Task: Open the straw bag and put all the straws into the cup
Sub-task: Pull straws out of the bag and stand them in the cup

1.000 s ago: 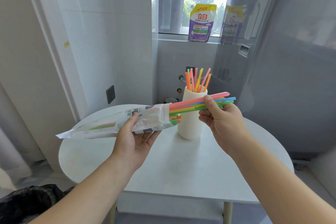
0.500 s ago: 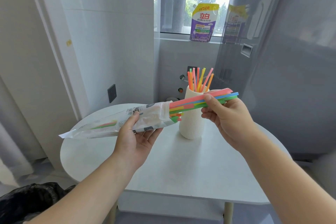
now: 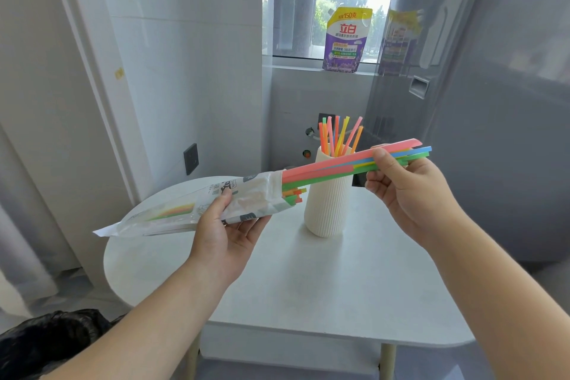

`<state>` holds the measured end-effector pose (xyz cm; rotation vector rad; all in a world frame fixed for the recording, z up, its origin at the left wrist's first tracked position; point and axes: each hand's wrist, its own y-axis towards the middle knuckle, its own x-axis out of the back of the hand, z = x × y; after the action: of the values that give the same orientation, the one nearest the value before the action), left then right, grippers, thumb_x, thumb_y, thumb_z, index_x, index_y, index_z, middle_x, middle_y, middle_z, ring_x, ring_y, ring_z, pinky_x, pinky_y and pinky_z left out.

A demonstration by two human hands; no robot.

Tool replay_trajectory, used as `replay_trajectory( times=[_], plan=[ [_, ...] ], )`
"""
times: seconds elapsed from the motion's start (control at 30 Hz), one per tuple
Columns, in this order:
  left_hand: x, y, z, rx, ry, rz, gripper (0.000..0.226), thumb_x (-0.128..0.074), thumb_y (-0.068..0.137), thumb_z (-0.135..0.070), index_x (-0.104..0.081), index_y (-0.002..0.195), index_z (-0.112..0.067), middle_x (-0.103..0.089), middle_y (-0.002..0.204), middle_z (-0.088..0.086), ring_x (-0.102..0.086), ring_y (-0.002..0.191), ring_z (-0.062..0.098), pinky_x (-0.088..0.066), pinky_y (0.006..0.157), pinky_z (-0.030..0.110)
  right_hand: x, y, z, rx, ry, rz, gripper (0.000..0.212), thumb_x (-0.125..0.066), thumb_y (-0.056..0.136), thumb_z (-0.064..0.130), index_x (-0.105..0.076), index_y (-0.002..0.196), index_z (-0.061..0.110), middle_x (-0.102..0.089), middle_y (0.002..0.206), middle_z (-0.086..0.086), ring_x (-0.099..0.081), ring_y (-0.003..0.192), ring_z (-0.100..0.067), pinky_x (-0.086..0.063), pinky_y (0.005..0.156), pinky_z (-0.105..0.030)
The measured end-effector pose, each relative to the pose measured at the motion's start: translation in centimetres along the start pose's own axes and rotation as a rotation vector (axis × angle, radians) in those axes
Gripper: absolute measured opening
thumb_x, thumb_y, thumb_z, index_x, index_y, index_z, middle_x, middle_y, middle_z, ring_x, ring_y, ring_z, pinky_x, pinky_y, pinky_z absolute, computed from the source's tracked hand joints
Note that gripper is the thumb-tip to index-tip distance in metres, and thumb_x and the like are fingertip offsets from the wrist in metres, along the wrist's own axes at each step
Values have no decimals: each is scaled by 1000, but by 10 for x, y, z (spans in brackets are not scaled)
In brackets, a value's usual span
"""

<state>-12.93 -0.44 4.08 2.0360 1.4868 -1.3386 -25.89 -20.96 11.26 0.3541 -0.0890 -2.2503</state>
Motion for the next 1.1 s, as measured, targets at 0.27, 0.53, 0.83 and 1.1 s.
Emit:
replay_trajectory(
  times=[0.27,0.53,0.83,1.1],
  plan=[
    [3,4,-3,-17,10,-20,25,-66,97,-20,-65,120,-13,-79,107,11,-77,98,27,-65,75,44,10,3,4,-90,45,-50,17,-63,96,22,-66,99,5,-66,70,-1,-64,59,-9,-57,61,-20],
    [2,4,0,-7,17,-22,19,-68,96,-19,-67,114,-13,-81,96,10,-77,98,26,-65,76,44,14,4,7,-123,61,-143,15,-65,95,22,-66,97,7,-68,70,1,-65,56,-6,-59,61,-20],
    [4,6,-4,-25,24,-23,14,-65,97,-18,-68,109,-13,-81,92,8,-77,95,24,-65,73,42,26,6,12,-138,119,-165,11,-65,96,20,-64,96,9,-71,61,5,-67,55,-6,-58,59,-19],
    [3,7,-5,-37,-8,-20,21,-66,96,-18,-67,117,-13,-81,101,10,-78,96,26,-65,72,42,34,7,12,-142,140,-172,11,-65,95,20,-63,95,10,-70,61,5,-67,55,-7,-58,59,-20]
  ],
)
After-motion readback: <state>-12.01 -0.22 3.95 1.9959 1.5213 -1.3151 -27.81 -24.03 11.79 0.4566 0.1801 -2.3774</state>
